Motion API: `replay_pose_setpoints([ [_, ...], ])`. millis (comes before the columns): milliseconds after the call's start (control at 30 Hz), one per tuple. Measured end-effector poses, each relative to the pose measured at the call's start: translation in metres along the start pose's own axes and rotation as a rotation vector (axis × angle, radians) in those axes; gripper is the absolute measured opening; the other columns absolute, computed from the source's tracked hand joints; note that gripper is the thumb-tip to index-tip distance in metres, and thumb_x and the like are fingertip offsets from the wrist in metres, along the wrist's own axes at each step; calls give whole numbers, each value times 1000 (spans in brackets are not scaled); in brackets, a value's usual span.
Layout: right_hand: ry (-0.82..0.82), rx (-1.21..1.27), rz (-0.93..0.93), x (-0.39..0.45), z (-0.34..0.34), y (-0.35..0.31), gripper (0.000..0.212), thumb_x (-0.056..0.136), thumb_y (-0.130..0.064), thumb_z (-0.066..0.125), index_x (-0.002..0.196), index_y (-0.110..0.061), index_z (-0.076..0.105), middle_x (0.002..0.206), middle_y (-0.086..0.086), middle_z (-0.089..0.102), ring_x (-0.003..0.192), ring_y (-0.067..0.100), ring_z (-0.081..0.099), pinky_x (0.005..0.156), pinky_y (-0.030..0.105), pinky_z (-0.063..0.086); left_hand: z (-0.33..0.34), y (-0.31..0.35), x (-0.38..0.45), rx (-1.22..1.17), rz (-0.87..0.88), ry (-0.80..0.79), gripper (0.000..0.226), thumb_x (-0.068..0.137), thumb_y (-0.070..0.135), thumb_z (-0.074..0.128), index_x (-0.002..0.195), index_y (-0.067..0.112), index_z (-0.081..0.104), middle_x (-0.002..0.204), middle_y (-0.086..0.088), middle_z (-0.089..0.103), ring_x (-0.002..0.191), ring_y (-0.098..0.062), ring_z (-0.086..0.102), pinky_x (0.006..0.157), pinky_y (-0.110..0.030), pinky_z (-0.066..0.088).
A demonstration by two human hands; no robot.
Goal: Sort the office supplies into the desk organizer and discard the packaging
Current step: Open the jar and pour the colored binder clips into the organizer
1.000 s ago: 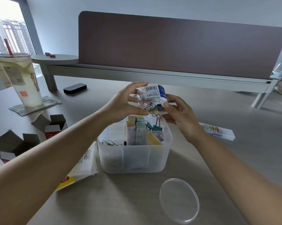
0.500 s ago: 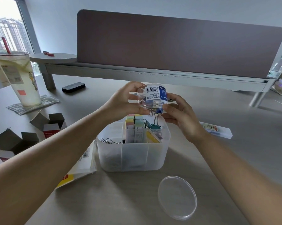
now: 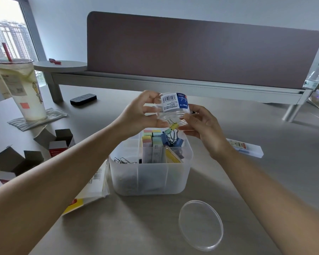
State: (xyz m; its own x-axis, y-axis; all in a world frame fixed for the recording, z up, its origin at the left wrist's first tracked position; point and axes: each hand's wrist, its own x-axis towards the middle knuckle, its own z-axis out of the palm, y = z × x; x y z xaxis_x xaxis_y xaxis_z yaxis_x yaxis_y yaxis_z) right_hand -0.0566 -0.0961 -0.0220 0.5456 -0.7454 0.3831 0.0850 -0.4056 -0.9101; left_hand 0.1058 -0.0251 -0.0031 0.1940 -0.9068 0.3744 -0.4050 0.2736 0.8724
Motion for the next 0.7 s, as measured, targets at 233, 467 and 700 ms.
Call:
replay_pose_setpoints([
  [233,32,-10,-2,0,-3,0,24,87,-25,50,111,-24,46,108,6,59,84,11,62,70,15,53,5,2,1,14,-12,-36,50,67,0,71,99,23,39,113,0,49,102,-23,54,63,-17,54],
  [467,2,-53,48,0,1,-4,29,88,-29,48,115,-22,44,98,-7,58,83,7,60,72,15,50,3,6,-2,65,-4,16,46,69,2,70,98,21,39,110,0,50,90,-17,56,62,-16,53],
  [700,-78,-217,123,-6,10,-3,31,86,-27,54,115,-17,50,103,-2,56,95,11,53,74,17,43,-14,4,-11,33,-85,204,40,73,29,69,103,16,46,102,-8,58,90,-21,58,78,-31,47],
])
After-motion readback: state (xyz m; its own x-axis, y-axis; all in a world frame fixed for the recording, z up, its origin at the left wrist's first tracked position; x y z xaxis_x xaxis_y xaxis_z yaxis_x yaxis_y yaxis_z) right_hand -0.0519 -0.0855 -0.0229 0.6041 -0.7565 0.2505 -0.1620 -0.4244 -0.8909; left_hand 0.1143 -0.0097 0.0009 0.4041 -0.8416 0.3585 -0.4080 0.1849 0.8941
